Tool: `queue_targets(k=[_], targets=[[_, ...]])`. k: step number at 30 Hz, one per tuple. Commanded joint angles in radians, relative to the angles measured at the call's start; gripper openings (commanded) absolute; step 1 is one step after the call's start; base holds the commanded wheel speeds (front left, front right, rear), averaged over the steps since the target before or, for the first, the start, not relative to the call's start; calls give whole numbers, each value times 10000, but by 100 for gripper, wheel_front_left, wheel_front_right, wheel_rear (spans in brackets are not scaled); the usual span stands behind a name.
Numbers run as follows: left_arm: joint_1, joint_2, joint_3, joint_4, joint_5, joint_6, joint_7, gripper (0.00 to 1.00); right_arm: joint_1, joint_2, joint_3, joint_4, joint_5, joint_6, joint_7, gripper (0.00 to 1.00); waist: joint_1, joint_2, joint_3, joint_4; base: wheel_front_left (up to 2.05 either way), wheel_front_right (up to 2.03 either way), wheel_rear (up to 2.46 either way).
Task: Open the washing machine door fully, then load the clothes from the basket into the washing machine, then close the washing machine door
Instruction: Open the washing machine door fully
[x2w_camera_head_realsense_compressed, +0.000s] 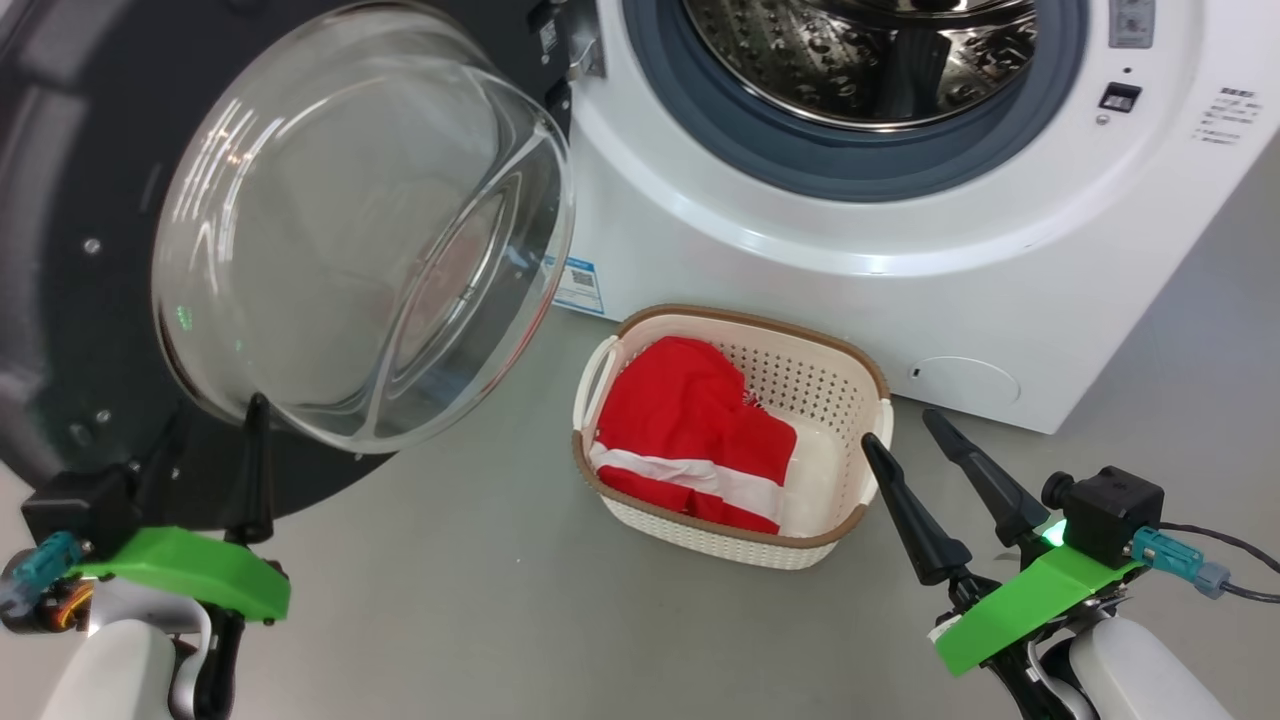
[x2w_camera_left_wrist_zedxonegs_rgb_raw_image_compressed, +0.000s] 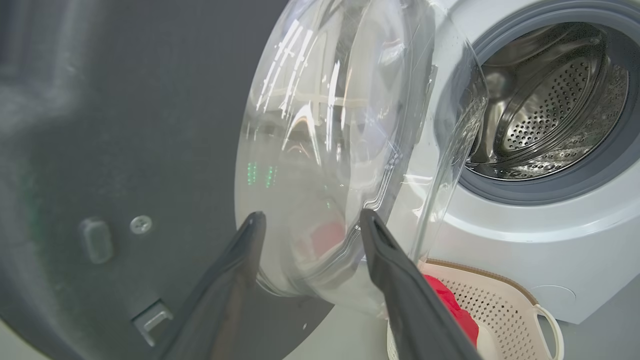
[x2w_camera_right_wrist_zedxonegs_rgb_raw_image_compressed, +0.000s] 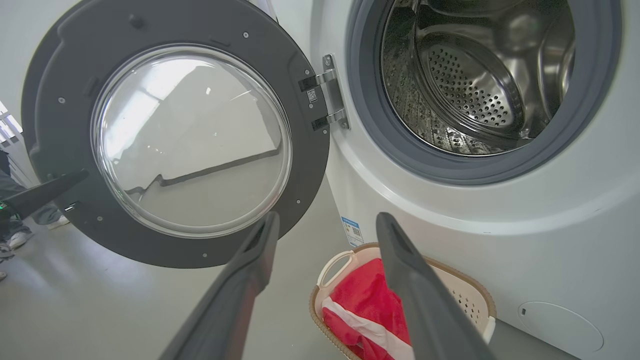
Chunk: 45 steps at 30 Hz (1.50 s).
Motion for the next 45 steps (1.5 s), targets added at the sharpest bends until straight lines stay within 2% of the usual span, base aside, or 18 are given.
queue_targets(k=[1,10,20,38,45], targets=[[-7,489,334,-440,-35,120,-106,100,38,0,212,-217,65,16,-120,100,0,0,-93,-176,0,0,0],[930,591,250,-1970,-10,468,82,100,88,-15,250,-233,31,16,-120,100,0,0,-314,-928,0,0,0],[1700,460,67,-3445,85,979,278,100,130,-83,241,-290,-12,16,-120,100,0,0,-440,-1944,0,0,0],[2459,163,4,-4009,91,1313,54,100,299,-308,12,-315,-95,16,-120,100,0,0,-838,-3472,0,0,0],[2748,-13,191,-4025,-6,1251,-65,100,351,-396,-179,-300,-209,16,-120,100,0,0,-949,-3877,0,0,0]])
